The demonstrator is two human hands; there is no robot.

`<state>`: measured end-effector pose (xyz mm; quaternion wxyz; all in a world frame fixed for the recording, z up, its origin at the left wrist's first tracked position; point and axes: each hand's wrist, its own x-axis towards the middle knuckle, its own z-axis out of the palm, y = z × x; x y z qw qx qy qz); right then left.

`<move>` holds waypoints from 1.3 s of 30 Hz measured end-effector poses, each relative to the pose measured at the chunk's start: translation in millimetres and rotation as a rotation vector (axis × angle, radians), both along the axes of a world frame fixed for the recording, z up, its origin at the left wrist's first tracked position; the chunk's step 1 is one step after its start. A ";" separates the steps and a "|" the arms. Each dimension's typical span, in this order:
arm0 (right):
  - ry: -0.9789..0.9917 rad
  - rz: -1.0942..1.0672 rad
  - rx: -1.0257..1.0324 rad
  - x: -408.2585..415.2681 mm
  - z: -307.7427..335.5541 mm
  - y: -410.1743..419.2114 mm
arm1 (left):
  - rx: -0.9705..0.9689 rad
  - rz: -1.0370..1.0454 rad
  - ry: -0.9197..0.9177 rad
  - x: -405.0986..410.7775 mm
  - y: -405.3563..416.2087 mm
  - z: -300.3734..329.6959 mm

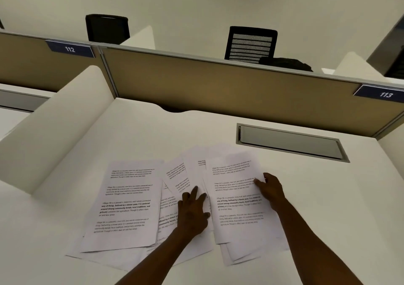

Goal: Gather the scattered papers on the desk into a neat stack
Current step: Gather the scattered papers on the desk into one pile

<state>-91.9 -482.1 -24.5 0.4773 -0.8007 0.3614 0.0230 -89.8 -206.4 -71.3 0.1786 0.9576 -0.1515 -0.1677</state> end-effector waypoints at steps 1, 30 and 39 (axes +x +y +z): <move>-0.003 -0.003 -0.031 2.7 -1.4 4.9 | 0.003 0.002 0.000 -1.5 -0.2 0.7; 0.094 0.164 -0.387 32.6 -2.8 51.4 | -0.800 0.661 0.423 23.5 -26.9 43.6; 0.009 0.049 -0.288 30.5 -6.8 54.9 | -1.024 0.984 0.618 48.0 -30.2 58.7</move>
